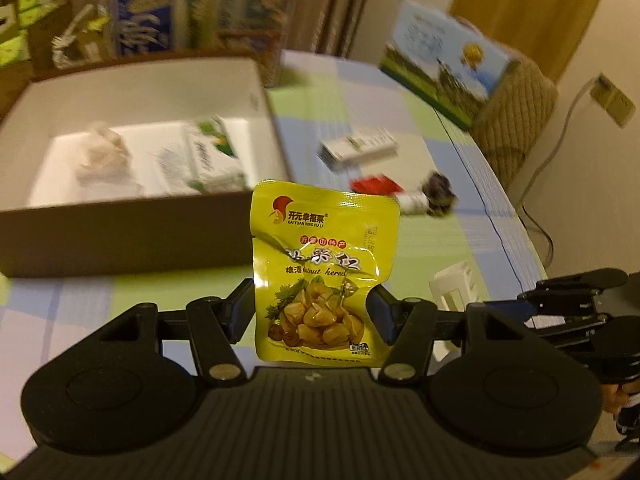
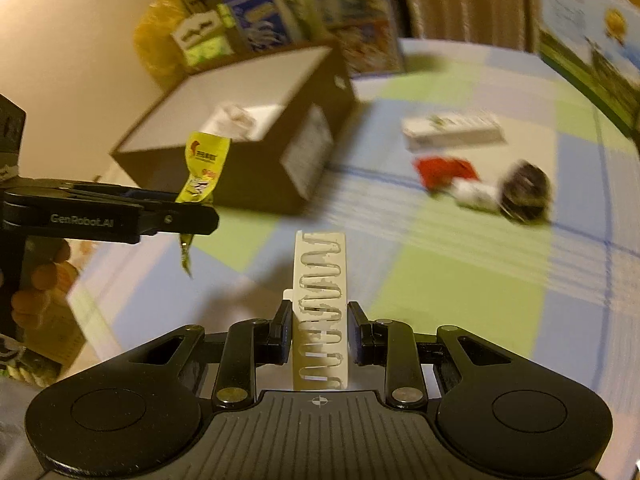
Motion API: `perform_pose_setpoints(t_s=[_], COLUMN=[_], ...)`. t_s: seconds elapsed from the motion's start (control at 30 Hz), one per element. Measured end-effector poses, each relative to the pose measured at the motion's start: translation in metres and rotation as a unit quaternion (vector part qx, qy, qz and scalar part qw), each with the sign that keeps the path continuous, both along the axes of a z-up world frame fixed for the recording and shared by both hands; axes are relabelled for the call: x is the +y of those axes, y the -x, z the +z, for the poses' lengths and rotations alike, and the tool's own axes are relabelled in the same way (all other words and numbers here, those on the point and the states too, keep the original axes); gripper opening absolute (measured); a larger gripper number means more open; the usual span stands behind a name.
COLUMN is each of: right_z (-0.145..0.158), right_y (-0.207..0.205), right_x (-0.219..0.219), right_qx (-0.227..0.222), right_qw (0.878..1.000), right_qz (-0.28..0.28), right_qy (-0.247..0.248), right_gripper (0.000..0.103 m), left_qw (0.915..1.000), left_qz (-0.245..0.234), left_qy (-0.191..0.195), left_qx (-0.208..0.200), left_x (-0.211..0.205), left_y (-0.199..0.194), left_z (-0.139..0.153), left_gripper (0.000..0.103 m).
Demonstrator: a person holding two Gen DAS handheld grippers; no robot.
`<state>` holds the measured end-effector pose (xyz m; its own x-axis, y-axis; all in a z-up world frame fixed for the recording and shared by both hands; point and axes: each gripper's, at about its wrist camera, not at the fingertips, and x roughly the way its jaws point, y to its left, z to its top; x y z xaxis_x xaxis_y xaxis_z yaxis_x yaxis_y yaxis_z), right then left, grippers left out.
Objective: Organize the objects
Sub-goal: 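Carry the snack bag and white rack with both tools over the brown box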
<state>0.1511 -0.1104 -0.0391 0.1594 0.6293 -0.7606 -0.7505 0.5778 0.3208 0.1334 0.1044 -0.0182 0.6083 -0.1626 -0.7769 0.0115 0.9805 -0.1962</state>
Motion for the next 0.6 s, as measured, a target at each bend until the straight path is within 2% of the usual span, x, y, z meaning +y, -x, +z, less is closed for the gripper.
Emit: perform_pose_setpoints(t_s=[0.27, 0.6], right_z=[0.03, 0.06], right_y=[0.013, 0.003], right_x=[0.065, 0.141], right_qx=[-0.017, -0.057], right_qw=[0.998, 0.993], right_qz=[0.037, 0.051], right_qy=[-0.049, -0.091], right_gripper=[0.025, 0.025], left_qw=[0.9976, 0.9901], left_qz=[0.059, 0.123], left_qy=[-0.013, -0.04], left_qx=[-0.034, -0.054], left_x=[0.07, 0.154], left_y=[0.009, 0.004], left_z=[0.028, 0.046], left_gripper=[0.055, 0.055])
